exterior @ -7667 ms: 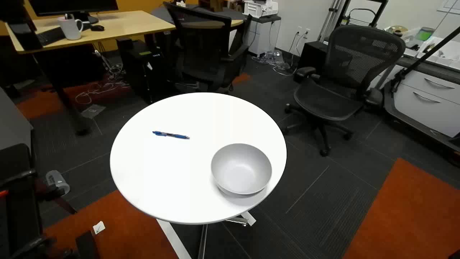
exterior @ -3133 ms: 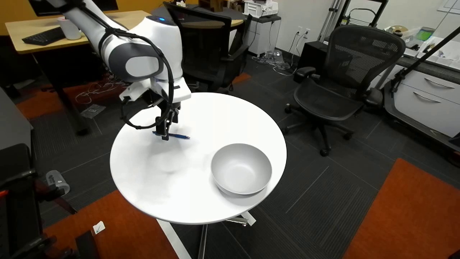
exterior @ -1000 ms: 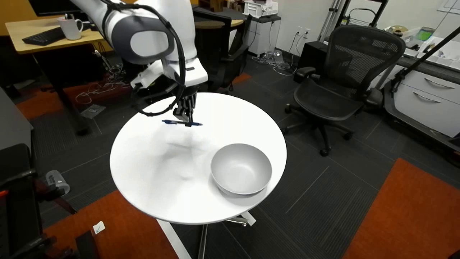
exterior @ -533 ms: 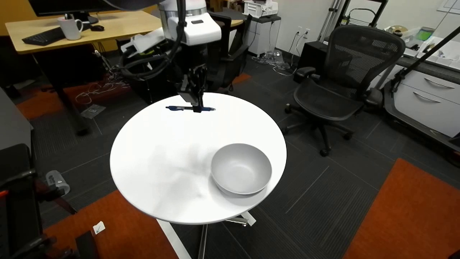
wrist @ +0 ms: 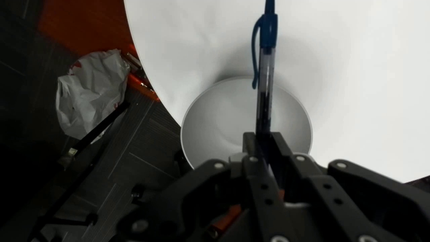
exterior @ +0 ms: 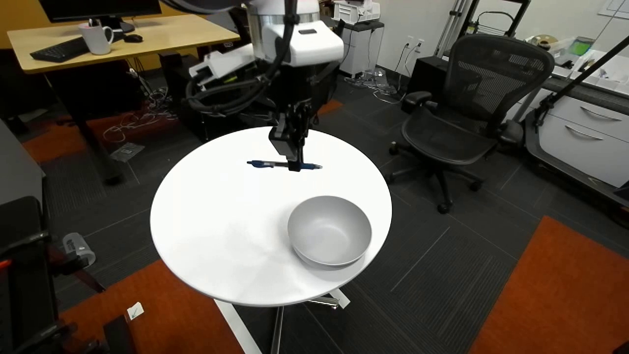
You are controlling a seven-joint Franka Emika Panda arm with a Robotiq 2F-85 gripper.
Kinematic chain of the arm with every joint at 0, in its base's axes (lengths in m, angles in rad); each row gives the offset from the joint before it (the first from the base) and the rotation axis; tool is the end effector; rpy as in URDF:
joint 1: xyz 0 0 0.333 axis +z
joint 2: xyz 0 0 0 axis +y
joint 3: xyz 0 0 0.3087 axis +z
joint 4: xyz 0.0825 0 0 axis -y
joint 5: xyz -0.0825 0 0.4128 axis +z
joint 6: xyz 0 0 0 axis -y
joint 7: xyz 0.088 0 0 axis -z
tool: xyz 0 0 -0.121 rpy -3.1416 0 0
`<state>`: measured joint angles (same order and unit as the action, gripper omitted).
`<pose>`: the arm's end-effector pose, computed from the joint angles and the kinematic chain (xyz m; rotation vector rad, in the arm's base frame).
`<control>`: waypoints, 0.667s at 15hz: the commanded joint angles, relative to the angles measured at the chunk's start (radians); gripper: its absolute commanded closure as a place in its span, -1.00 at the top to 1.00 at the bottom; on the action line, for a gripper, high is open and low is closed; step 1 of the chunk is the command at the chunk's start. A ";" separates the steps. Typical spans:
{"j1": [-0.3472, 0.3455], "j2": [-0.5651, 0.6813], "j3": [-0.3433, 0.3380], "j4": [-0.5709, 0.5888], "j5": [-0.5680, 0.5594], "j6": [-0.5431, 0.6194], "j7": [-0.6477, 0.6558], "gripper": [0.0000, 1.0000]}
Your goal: Put the pen in the bowl
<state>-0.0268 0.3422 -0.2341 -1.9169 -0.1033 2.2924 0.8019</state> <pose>0.6236 -0.1651 0.2857 2.6453 -1.4132 0.1213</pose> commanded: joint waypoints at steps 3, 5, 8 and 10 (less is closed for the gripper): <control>-0.047 0.168 -0.004 0.186 0.007 -0.033 -0.011 -0.93; -0.062 0.226 -0.005 0.240 0.018 -0.027 -0.011 -0.93; -0.087 0.302 -0.003 0.318 0.044 -0.035 -0.017 -0.93; -0.099 0.343 -0.001 0.360 0.057 -0.040 -0.022 -0.93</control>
<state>-0.1089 0.6172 -0.2355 -1.6546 -0.0831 2.2925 0.8020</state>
